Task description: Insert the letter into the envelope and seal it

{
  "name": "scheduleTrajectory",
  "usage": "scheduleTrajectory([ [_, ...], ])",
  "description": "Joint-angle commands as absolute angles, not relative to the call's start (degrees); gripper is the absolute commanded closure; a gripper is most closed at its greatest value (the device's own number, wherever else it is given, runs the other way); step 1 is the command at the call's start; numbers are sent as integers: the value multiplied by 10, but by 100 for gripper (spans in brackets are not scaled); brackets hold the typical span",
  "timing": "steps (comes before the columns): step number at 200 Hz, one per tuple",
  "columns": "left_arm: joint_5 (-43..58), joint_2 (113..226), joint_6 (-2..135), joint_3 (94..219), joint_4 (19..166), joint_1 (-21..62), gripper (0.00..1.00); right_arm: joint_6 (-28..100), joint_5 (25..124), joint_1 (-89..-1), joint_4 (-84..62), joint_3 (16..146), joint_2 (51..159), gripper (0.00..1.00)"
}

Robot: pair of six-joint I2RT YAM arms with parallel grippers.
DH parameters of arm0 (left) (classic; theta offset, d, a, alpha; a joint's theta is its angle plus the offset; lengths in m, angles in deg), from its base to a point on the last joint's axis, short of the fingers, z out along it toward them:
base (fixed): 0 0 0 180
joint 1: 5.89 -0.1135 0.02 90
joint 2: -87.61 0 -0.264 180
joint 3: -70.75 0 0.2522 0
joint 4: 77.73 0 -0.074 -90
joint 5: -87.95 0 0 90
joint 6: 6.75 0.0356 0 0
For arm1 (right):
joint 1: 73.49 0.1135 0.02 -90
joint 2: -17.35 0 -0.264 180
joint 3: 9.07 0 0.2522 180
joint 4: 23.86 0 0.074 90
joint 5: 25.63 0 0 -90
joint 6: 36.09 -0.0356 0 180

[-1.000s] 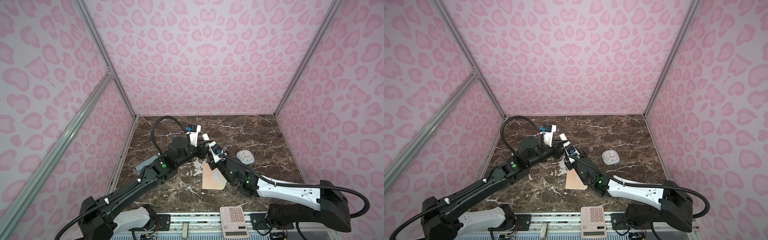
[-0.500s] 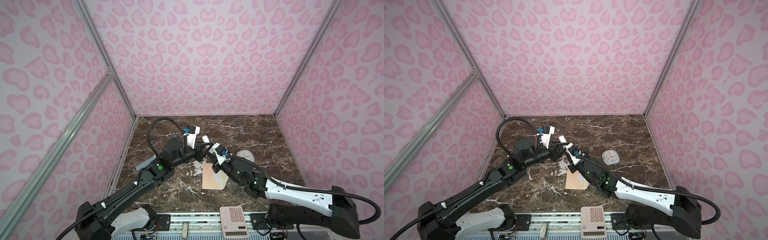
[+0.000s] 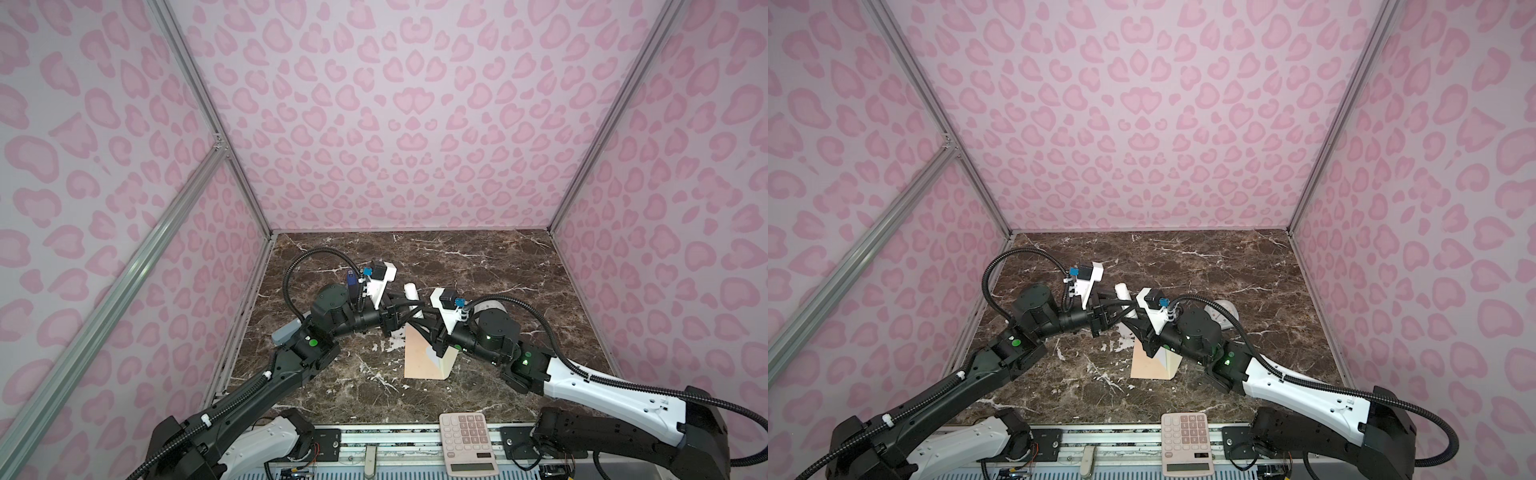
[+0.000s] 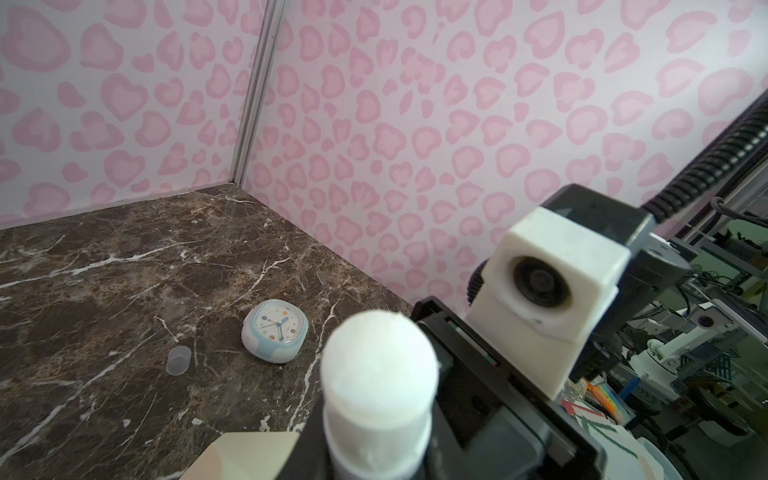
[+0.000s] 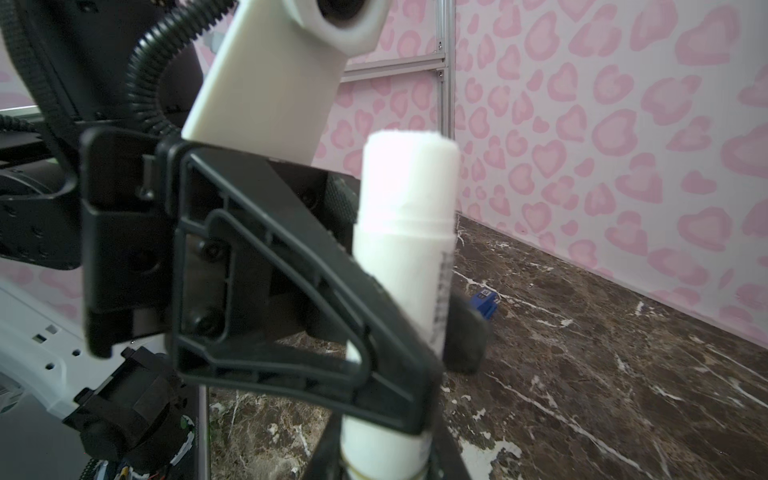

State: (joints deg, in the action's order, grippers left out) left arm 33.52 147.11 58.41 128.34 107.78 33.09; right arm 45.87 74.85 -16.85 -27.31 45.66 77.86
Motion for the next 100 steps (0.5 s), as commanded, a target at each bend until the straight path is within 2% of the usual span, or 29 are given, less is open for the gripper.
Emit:
scheduleTrajectory([
  [1,363,1475,592,1284,1078,331,96,460,825,-168,-320,461,772,92],
  [17,348,1475,586,1286,1078,330,96,474,790,-167,-315,455,765,77],
  [32,324,1476,574,1289,1076,329,96,488,751,-167,-325,438,754,57],
  [41,305,1477,560,1289,1081,329,96,497,730,-167,-336,426,748,49],
  [64,240,1483,503,1284,1106,329,96,516,687,-166,-378,389,731,40],
  [100,176,1493,386,1274,1157,326,96,600,591,-140,-497,318,707,35],
])
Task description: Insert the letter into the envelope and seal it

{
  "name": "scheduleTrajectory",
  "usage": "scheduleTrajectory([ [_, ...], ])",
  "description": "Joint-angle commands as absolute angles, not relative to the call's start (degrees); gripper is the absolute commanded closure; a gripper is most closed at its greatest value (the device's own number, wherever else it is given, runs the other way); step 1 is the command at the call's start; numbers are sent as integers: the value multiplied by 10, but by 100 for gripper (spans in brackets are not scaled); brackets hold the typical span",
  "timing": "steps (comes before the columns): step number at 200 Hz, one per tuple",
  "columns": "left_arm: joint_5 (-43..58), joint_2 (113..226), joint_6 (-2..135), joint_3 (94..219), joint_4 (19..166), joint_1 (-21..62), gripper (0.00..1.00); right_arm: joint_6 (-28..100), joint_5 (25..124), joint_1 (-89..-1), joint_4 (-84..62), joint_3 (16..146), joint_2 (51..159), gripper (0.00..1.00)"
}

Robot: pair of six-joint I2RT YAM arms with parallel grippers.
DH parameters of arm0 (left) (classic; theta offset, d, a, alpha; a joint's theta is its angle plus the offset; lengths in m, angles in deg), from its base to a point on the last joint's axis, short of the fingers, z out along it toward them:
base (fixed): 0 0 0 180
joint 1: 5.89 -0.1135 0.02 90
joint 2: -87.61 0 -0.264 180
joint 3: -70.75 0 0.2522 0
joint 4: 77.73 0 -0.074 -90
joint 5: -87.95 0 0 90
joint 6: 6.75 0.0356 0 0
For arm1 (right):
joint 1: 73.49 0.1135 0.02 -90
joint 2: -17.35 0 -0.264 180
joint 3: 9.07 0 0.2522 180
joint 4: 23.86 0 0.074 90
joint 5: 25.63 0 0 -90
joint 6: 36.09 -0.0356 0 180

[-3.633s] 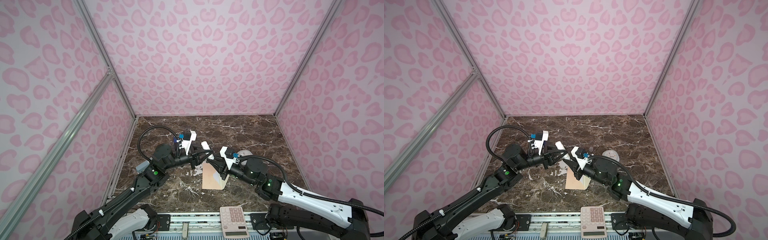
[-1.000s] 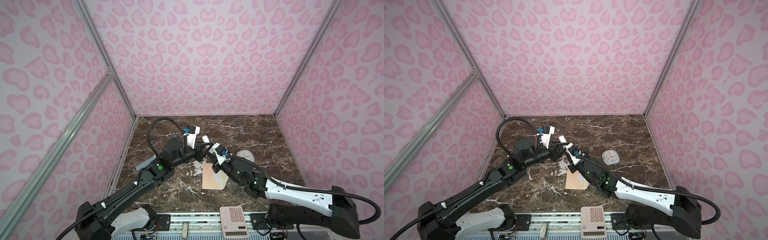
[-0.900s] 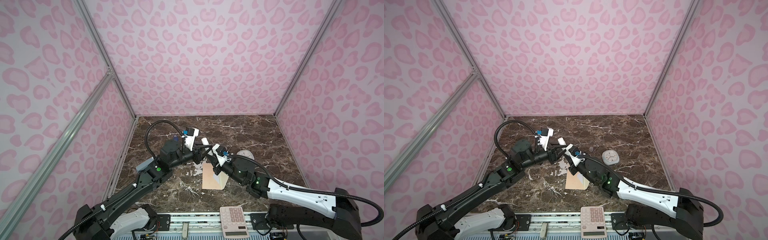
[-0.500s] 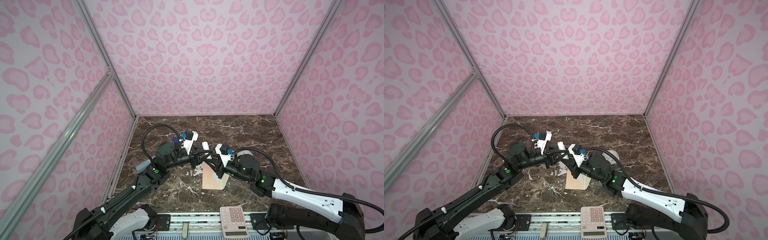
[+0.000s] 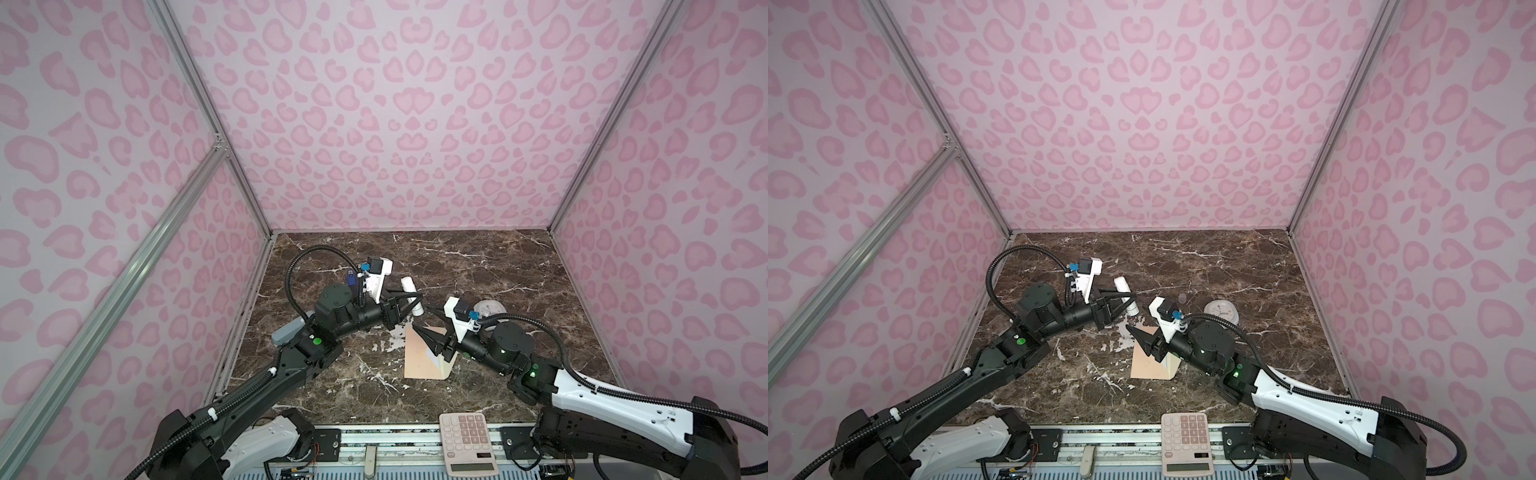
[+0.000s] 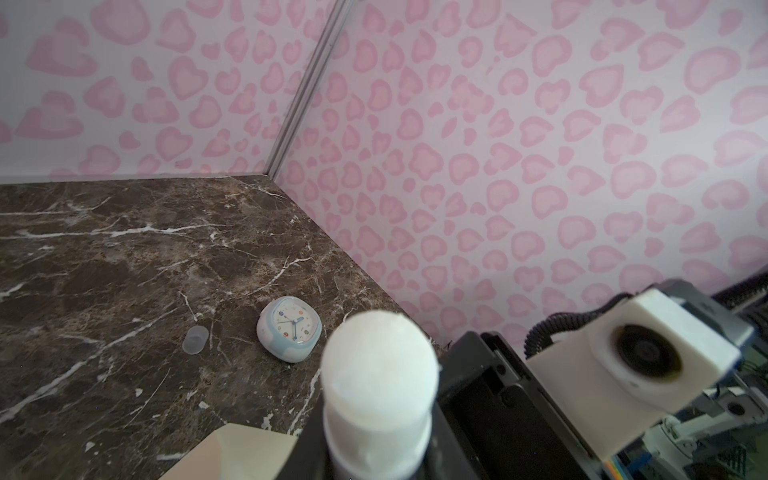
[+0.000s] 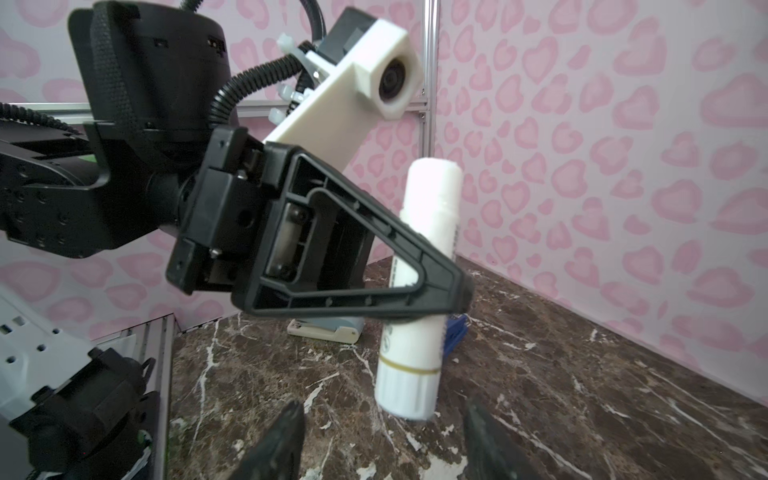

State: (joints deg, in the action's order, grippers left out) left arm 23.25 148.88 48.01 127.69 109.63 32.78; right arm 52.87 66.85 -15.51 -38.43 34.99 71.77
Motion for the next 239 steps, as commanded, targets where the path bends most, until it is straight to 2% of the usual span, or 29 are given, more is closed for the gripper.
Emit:
scheduleTrajectory([
  [1,176,1493,384,1273,1157,326,96,602,589,-139,-498,317,707,35],
  [29,178,1504,333,1284,1162,326,96,651,554,-136,-528,305,710,34],
  [63,182,1505,294,1289,1154,326,96,688,554,-137,-562,313,740,33],
  [114,202,1520,220,1266,1218,326,96,701,561,-138,-642,333,816,32],
  [239,224,1538,177,1254,1279,339,96,702,524,-152,-710,362,893,53],
])
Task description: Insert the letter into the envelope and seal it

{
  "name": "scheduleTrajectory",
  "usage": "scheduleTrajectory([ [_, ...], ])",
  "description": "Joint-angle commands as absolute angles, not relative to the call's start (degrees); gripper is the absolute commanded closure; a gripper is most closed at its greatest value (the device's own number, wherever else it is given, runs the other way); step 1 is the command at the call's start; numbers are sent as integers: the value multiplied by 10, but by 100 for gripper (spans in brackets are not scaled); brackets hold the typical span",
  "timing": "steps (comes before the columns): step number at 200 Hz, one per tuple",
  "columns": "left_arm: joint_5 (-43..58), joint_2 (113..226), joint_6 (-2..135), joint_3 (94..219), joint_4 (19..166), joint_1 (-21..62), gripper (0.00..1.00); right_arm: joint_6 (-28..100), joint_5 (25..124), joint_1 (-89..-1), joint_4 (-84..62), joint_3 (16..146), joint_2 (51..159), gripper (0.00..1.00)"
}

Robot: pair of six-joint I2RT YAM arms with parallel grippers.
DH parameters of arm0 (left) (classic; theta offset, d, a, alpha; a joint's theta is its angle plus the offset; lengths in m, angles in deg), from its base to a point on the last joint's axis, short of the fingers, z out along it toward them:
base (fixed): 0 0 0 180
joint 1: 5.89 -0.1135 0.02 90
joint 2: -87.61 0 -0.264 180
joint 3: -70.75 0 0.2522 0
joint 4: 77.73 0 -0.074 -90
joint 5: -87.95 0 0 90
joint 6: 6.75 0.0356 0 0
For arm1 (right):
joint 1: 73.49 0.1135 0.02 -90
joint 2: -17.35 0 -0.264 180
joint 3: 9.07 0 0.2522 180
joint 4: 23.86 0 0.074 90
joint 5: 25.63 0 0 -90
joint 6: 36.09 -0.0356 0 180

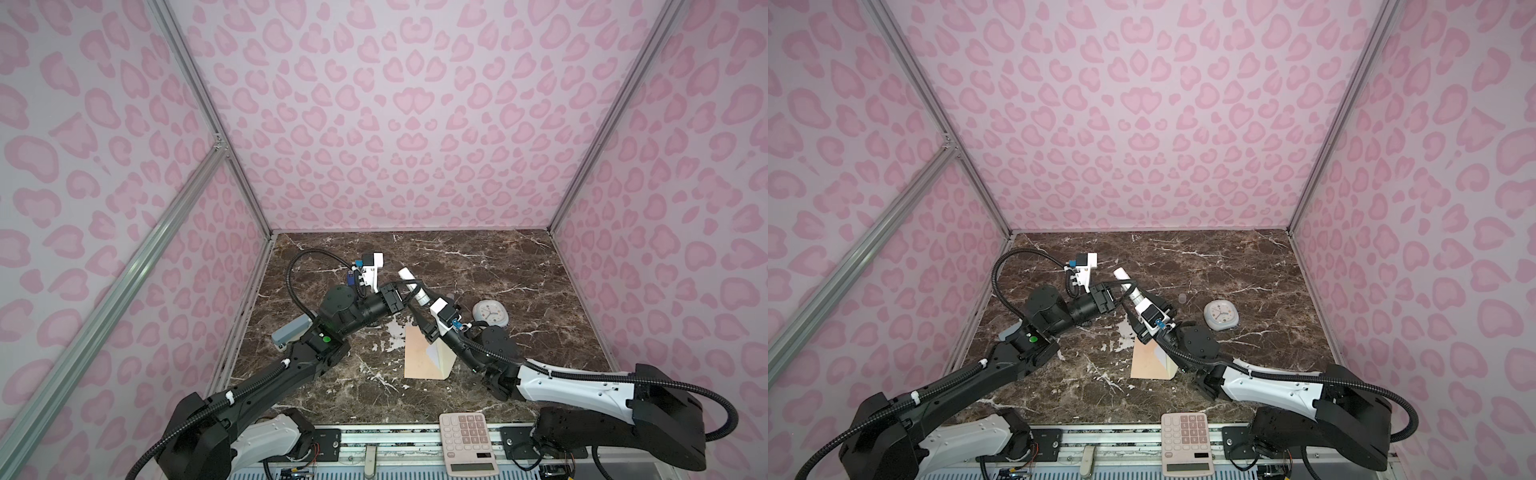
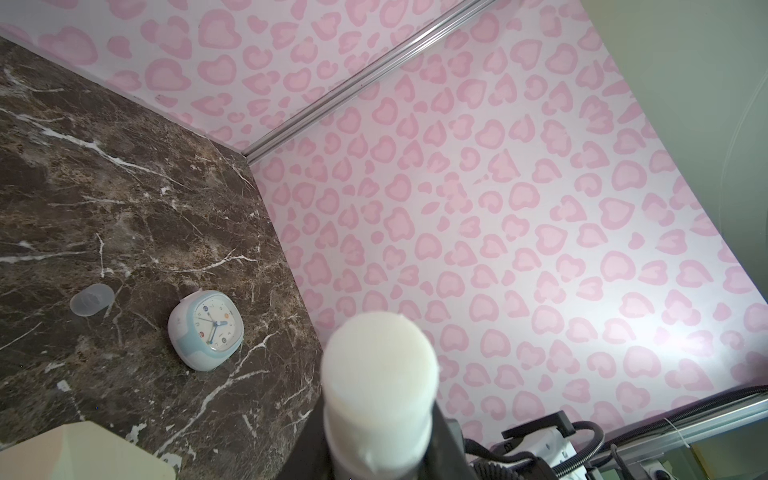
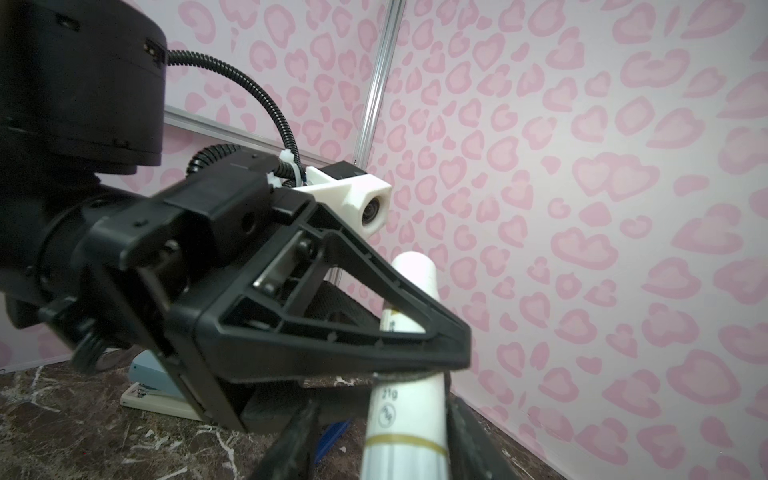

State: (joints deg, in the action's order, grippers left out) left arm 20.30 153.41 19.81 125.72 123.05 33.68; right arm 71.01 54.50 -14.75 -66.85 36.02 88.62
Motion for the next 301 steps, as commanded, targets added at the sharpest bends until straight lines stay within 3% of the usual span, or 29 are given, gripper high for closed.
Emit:
scheduleTrajectory([
  [1,224,1539,177,1254,1279,339,96,702,524,-151,-710,362,893,53],
  [26,226,1541,174,1249,1274,339,96,702,526,-152,-705,362,886,59],
  [76,240,1555,166,1250,1278,339,96,702,529,-152,-696,363,880,80],
  [96,239,1554,164,1252,1273,339,88,701,527,-153,-686,363,874,85],
  [121,242,1555,166,1260,1270,338,85,700,526,-152,-669,359,860,87],
  [134,243,1555,167,1262,1271,338,78,701,526,-153,-661,356,851,88],
  [155,236,1551,166,1262,1270,336,55,701,528,-153,-639,354,834,88],
  [182,232,1547,160,1261,1270,328,49,697,539,-151,-608,348,808,89],
  [239,250,1560,151,1271,1285,321,53,695,553,-147,-561,336,777,89],
  [279,259,1573,140,1267,1308,321,63,695,555,-147,-553,334,776,89],
  [301,260,1572,142,1266,1307,321,75,696,555,-148,-554,336,780,89],
])
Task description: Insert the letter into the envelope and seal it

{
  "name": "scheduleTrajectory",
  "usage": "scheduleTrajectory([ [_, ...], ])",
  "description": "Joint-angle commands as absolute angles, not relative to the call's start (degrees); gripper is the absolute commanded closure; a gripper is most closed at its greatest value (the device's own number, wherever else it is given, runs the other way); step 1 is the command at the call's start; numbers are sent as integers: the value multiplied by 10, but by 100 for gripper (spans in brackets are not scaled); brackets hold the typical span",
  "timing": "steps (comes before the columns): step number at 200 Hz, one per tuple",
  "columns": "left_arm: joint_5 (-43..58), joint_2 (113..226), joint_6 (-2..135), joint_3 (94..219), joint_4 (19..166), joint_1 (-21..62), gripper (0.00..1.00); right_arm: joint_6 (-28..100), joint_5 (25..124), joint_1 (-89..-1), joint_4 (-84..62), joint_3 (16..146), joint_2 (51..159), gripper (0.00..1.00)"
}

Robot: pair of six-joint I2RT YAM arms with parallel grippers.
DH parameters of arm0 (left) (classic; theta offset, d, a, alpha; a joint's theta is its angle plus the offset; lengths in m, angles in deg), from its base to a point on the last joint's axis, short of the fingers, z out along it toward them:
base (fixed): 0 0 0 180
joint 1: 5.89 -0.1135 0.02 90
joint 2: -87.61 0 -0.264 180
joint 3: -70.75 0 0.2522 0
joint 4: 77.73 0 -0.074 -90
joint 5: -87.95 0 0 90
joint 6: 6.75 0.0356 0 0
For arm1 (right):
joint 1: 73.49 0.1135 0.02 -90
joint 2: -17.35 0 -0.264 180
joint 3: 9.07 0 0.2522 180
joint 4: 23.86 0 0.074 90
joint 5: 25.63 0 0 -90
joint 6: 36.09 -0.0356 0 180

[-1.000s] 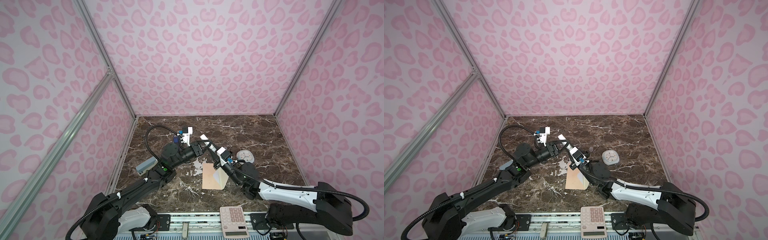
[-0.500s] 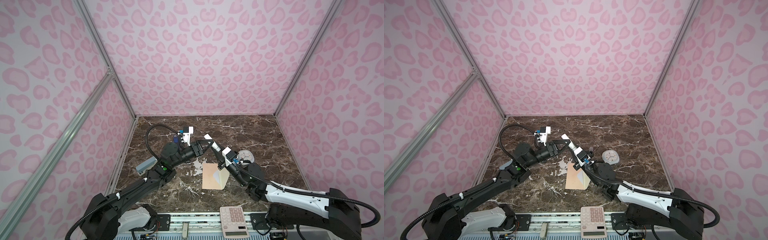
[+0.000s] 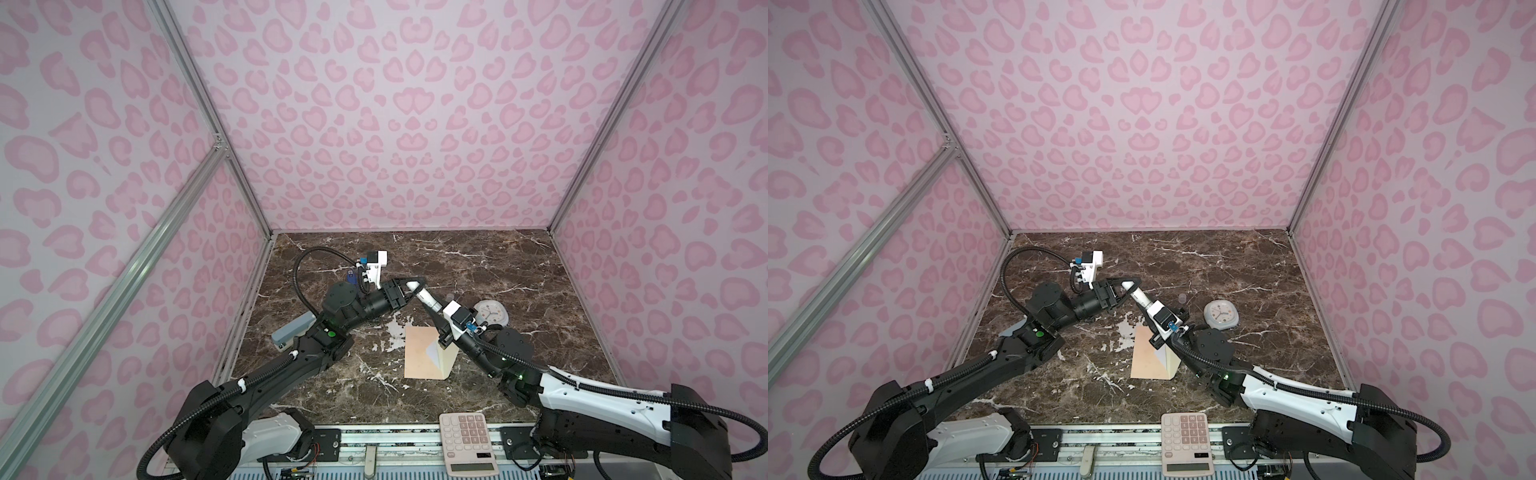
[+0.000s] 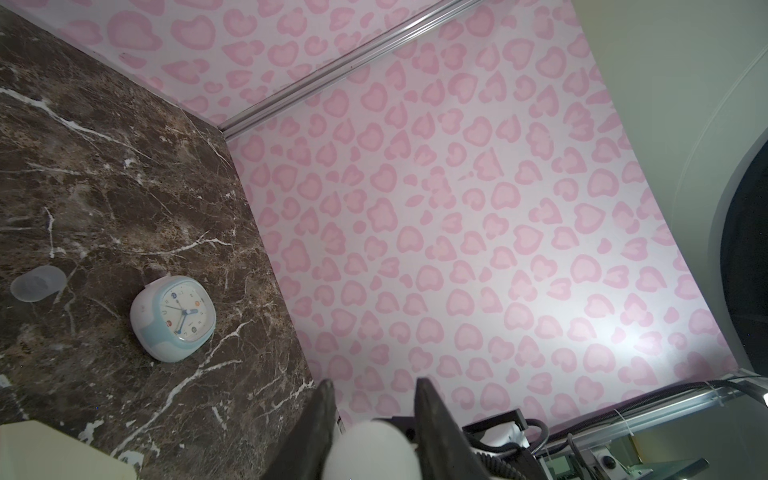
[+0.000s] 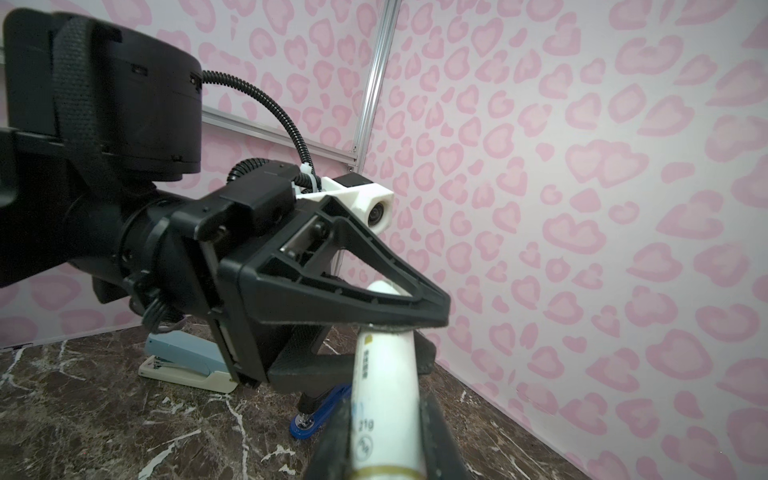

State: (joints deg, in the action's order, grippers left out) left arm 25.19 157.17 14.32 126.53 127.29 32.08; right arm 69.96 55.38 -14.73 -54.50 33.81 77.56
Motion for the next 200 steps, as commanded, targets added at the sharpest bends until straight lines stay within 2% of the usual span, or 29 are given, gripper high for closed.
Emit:
scheduleTrajectory([
  [1,260,1572,141,1266,1307,321,76,696,555,-148,-554,337,780,88],
  [19,262,1572,141,1265,1307,321,84,696,556,-147,-556,336,784,83],
  [47,263,1577,134,1260,1317,321,87,695,556,-147,-570,334,796,62],
  [77,270,1586,124,1258,1335,322,88,695,555,-153,-591,336,807,57],
  [159,279,1599,118,1256,1347,329,88,694,562,-172,-609,356,835,64],
  [181,280,1601,113,1254,1353,331,88,690,559,-176,-612,357,838,73],
  [200,283,1604,108,1252,1360,333,88,689,557,-176,-610,358,835,84],
])
